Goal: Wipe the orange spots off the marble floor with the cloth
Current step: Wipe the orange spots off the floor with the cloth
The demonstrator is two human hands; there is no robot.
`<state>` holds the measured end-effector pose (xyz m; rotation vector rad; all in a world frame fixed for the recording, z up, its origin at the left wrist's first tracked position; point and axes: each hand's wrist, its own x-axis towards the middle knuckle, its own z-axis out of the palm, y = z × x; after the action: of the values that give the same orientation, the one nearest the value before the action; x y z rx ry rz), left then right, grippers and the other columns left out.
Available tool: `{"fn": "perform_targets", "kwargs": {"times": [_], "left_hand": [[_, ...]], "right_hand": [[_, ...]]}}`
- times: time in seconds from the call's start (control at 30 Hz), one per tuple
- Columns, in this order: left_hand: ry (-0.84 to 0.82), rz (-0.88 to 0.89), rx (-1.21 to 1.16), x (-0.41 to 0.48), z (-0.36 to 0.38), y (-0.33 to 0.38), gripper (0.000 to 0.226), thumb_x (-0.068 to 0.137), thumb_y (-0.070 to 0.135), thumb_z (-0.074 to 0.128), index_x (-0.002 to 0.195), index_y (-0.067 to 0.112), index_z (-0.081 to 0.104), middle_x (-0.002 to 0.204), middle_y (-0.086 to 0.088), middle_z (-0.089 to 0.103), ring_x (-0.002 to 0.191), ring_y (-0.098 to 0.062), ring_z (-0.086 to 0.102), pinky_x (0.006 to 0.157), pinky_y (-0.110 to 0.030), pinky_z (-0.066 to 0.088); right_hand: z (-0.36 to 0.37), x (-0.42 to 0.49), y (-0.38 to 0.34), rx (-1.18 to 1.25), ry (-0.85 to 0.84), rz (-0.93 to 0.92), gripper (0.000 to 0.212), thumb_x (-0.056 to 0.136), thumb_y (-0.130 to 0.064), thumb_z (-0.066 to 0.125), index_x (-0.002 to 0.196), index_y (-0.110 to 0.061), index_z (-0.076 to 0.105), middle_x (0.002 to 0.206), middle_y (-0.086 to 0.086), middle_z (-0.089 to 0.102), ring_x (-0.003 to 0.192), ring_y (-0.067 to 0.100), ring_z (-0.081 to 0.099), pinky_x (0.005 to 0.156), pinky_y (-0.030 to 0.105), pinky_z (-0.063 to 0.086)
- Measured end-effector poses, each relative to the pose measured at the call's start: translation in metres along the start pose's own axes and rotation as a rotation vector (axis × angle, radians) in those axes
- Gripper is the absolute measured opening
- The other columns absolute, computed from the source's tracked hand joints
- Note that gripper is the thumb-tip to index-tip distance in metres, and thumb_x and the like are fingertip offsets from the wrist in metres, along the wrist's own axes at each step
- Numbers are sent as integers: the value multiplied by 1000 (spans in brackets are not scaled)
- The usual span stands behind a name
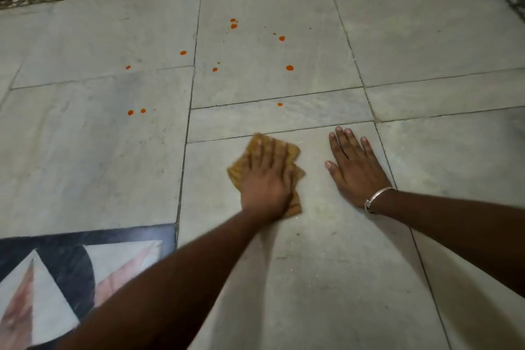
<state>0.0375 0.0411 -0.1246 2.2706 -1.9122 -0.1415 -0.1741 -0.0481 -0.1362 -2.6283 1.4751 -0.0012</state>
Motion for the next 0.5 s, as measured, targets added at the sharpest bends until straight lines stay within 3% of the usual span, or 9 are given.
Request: {"fn": "perform_targets", "kwargs": {"times": [0.13,0.23,0.3,0.43,0.5], "left_hand": [[7,-288,-11,7,-10,-40,61,108,47,21,164,23,22,173,-9,17,161,-31,9,129,-52,7],[35,-349,-17,-26,-8,-17,65,106,50,16,164,21,22,172,-11,18,160,-33,9,129,-55,6],[20,-295,-36,-28,-2,11,65,105,49,20,163,19,27,171,-13,22,160,-35,12,129,-55,6],[-25,4,-32,23,3,32,64,104,47,21,161,21,33,170,-10,25,160,-31,13,129,-53,6],[9,-85,-10,50,3,8,67,102,47,18,159,19,39,168,-13,32,158,-35,22,127,-56,13]], "right_hand": [[-2,-1,2,20,-14,12,73,98,-52,6,161,-14,4,169,7,1,156,22,0,126,46,1],[-1,1,-10,54,3,89,75,97,-54,7,161,-15,5,169,6,2,156,21,0,125,46,-3],[0,9,-25,65,4,174,77,96,-56,5,161,-14,3,169,7,-1,156,22,-3,125,49,-5],[0,30,-39,81,43,249,78,96,-54,3,160,-9,5,169,9,0,156,23,-3,124,52,-4],[2,34,-31,80,44,214,76,97,-53,6,160,-10,5,169,9,-1,156,22,-3,125,51,-2]]}}
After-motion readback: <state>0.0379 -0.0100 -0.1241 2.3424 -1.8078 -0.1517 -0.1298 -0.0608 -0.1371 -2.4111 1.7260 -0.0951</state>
